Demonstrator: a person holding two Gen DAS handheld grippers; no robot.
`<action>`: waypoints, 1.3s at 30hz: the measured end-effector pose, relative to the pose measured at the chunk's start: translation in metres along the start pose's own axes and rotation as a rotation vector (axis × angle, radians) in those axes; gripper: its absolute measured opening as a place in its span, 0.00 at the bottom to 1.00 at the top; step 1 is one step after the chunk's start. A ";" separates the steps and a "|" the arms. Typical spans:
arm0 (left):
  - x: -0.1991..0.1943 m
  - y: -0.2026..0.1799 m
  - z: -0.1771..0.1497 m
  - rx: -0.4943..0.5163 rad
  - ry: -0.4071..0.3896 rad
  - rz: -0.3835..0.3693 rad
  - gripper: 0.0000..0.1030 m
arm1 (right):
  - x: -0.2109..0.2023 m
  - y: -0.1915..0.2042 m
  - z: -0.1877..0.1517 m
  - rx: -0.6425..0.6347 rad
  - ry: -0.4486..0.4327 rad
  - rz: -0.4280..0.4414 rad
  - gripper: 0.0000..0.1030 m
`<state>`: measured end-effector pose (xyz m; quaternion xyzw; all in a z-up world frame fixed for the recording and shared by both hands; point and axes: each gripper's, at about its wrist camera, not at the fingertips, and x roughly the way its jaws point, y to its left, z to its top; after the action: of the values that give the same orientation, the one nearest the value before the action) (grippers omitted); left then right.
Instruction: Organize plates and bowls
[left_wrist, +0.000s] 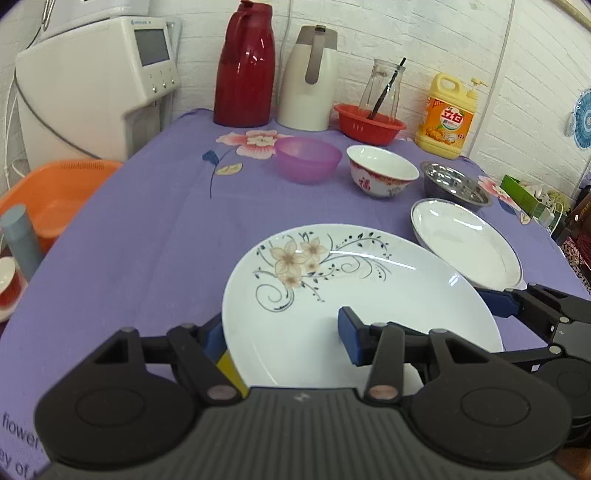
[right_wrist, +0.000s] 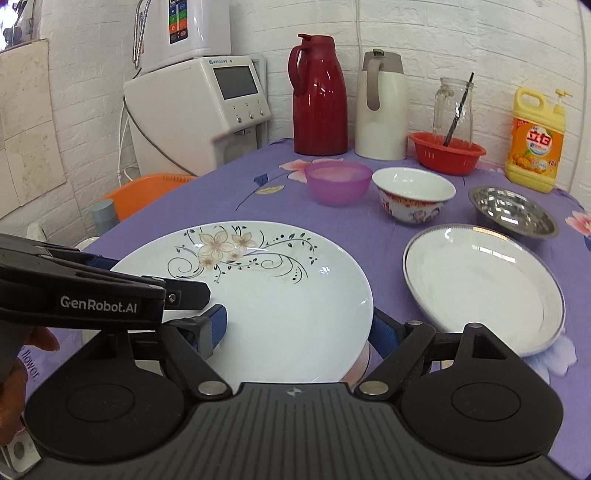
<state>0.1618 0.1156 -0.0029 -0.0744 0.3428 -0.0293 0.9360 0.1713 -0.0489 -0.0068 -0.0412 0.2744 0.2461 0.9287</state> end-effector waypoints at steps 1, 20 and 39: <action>-0.005 0.000 -0.008 0.003 0.002 0.003 0.46 | -0.004 0.003 -0.007 0.009 0.005 0.002 1.00; -0.038 0.011 -0.018 0.024 -0.147 0.037 0.69 | -0.047 0.018 -0.022 -0.028 -0.192 -0.086 1.00; 0.027 -0.071 0.027 0.143 -0.043 0.032 0.70 | 0.014 -0.167 0.038 0.118 -0.142 -0.258 1.00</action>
<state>0.1990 0.0458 0.0115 -0.0023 0.3209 -0.0373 0.9464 0.2803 -0.1807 0.0083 -0.0041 0.2146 0.1106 0.9704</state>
